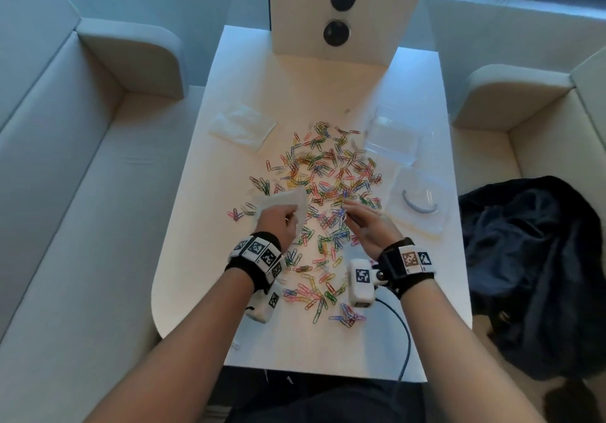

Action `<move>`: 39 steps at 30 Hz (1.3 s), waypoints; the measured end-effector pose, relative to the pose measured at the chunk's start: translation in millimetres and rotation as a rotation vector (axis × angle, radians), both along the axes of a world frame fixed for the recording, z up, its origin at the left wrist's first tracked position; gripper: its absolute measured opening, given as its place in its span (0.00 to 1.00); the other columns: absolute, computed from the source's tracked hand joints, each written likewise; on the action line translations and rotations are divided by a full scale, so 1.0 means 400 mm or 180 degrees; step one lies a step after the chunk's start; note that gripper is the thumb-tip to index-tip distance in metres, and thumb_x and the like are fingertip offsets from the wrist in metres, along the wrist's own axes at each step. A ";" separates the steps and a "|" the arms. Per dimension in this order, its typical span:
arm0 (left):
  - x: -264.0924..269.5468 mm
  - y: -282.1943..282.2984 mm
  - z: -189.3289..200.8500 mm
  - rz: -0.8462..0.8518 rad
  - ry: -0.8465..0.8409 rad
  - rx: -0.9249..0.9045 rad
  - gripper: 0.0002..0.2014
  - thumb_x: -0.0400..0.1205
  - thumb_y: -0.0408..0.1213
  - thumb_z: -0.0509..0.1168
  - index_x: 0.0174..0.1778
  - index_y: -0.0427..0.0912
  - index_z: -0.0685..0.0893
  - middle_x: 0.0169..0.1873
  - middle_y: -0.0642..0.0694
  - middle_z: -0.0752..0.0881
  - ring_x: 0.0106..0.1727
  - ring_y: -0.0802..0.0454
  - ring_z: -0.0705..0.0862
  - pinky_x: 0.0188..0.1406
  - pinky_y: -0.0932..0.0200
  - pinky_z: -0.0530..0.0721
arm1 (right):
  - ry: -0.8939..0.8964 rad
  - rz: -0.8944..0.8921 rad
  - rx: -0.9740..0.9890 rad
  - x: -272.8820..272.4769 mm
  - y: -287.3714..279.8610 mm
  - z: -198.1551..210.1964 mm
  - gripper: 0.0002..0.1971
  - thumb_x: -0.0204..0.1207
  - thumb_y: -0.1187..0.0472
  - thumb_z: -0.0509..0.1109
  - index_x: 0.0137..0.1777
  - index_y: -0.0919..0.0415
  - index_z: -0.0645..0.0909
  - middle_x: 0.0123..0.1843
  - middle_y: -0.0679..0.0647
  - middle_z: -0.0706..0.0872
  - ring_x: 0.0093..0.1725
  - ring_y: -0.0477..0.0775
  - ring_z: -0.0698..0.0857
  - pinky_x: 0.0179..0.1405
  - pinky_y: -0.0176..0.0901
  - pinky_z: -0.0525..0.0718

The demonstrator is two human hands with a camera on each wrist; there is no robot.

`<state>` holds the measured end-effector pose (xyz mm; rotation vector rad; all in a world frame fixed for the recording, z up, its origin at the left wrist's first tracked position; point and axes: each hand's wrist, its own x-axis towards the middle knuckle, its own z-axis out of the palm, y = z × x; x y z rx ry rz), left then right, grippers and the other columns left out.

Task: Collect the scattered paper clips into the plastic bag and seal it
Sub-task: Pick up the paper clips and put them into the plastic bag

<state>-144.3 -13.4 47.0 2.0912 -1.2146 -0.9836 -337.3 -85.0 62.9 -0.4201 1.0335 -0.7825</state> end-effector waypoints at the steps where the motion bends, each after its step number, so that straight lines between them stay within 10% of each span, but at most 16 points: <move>1: -0.005 -0.003 0.005 -0.0037 -0.0043 -0.0024 0.16 0.83 0.34 0.64 0.68 0.38 0.84 0.56 0.39 0.89 0.52 0.42 0.89 0.60 0.46 0.87 | -0.0074 0.0093 -0.0036 0.022 0.007 0.012 0.07 0.76 0.75 0.67 0.52 0.72 0.84 0.49 0.60 0.90 0.47 0.51 0.89 0.44 0.35 0.89; 9: -0.055 -0.030 0.067 -0.0475 -0.0374 -0.0384 0.18 0.81 0.26 0.62 0.66 0.40 0.86 0.57 0.39 0.89 0.58 0.43 0.86 0.59 0.61 0.78 | 0.0689 0.0318 -0.0533 0.125 0.031 0.007 0.10 0.72 0.76 0.73 0.53 0.77 0.85 0.43 0.64 0.90 0.41 0.53 0.91 0.40 0.35 0.87; 18: -0.076 -0.075 0.082 -0.0655 -0.0796 -0.0500 0.17 0.82 0.30 0.61 0.66 0.37 0.85 0.50 0.39 0.86 0.51 0.39 0.85 0.54 0.48 0.84 | 0.1945 0.0995 -0.0700 0.129 -0.029 -0.011 0.13 0.71 0.75 0.70 0.55 0.71 0.86 0.46 0.66 0.90 0.41 0.58 0.91 0.49 0.52 0.90; 24: -0.076 -0.085 0.086 -0.0867 -0.0826 -0.0595 0.17 0.81 0.30 0.61 0.64 0.39 0.86 0.47 0.40 0.85 0.48 0.40 0.84 0.47 0.48 0.84 | 0.2956 0.1674 -0.1273 0.117 -0.057 -0.003 0.09 0.74 0.69 0.71 0.50 0.61 0.90 0.41 0.55 0.91 0.36 0.48 0.90 0.45 0.42 0.90; 29: -0.058 -0.090 0.086 -0.0875 -0.0842 -0.0664 0.15 0.79 0.30 0.63 0.60 0.37 0.87 0.46 0.39 0.87 0.46 0.38 0.85 0.49 0.45 0.86 | 0.3811 0.2994 -0.2466 0.133 -0.056 0.038 0.12 0.81 0.64 0.64 0.57 0.59 0.90 0.55 0.54 0.90 0.56 0.55 0.86 0.62 0.42 0.80; 33: -0.021 -0.090 0.104 -0.0622 -0.0943 -0.0766 0.16 0.80 0.29 0.63 0.63 0.36 0.87 0.52 0.38 0.89 0.51 0.41 0.86 0.56 0.50 0.84 | 0.3295 0.2502 -0.2639 0.134 -0.053 0.073 0.14 0.80 0.69 0.64 0.60 0.62 0.88 0.58 0.57 0.89 0.55 0.53 0.88 0.63 0.45 0.84; 36: 0.030 -0.077 0.135 -0.0323 -0.1000 -0.0837 0.16 0.81 0.28 0.63 0.63 0.35 0.87 0.51 0.38 0.89 0.50 0.41 0.86 0.57 0.48 0.85 | 0.2442 0.1538 -0.2645 0.089 -0.034 0.119 0.11 0.78 0.72 0.67 0.52 0.61 0.90 0.47 0.55 0.91 0.40 0.50 0.90 0.42 0.45 0.91; 39: 0.092 -0.042 0.169 -0.0044 -0.1039 -0.0940 0.16 0.80 0.30 0.63 0.63 0.36 0.87 0.48 0.38 0.89 0.48 0.40 0.86 0.57 0.48 0.86 | 0.2692 0.2119 -0.2471 -0.002 0.011 0.108 0.09 0.76 0.64 0.73 0.54 0.55 0.87 0.44 0.53 0.89 0.36 0.56 0.89 0.33 0.46 0.91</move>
